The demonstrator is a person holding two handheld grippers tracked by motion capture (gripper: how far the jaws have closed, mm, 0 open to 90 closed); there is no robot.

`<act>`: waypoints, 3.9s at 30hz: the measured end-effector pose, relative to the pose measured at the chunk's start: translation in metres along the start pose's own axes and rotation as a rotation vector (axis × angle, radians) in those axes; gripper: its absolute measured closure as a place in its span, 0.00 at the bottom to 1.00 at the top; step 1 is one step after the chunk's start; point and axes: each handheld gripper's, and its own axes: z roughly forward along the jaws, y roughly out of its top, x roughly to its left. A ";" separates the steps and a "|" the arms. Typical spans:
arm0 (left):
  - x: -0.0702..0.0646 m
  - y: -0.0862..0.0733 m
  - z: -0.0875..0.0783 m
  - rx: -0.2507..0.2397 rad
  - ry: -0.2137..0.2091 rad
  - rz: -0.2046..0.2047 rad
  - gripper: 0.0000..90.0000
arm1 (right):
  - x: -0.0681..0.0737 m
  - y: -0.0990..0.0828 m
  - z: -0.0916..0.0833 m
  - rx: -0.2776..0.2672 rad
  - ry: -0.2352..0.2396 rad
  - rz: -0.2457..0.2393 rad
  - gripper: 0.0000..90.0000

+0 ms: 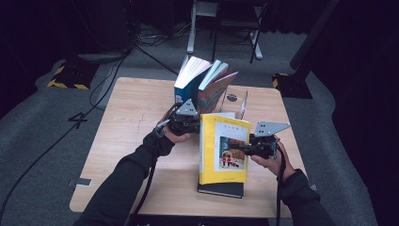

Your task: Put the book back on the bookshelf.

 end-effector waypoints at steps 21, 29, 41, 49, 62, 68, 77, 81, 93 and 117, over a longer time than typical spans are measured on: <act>-0.014 0.020 -0.021 -0.059 0.022 0.045 0.93 | 0.018 -0.001 -0.007 -0.112 -0.118 -0.079 0.95; -0.027 0.010 -0.030 -0.101 0.041 0.023 0.81 | 0.032 -0.005 -0.011 -0.130 -0.103 -0.121 0.95; -0.045 -0.010 -0.035 -0.097 0.029 0.027 0.76 | 0.042 -0.012 -0.018 -0.130 -0.098 -0.124 0.95; -0.056 -0.034 -0.041 -0.054 0.051 0.048 0.70 | 0.051 -0.014 -0.021 -0.126 -0.097 -0.143 0.95; -0.081 -0.080 -0.037 0.065 -0.003 0.076 0.57 | 0.066 -0.019 -0.025 -0.120 -0.109 -0.166 0.94; -0.090 -0.085 -0.020 0.060 -0.063 0.049 0.48 | 0.067 -0.021 -0.026 -0.120 -0.117 -0.169 0.94; -0.084 -0.073 0.006 -0.023 -0.101 0.033 0.45 | 0.066 -0.022 -0.029 -0.124 -0.109 -0.167 0.92; -0.084 -0.067 0.015 -0.042 -0.095 0.044 0.52 | 0.064 -0.023 -0.031 -0.134 -0.111 -0.159 0.90; -0.082 -0.063 0.017 -0.078 -0.157 0.053 0.79 | 0.054 -0.032 -0.047 -0.135 -0.199 -0.128 0.84; -0.083 -0.068 0.003 -0.092 -0.184 0.028 0.79 | 0.036 -0.062 -0.007 -0.006 -0.235 -0.073 0.65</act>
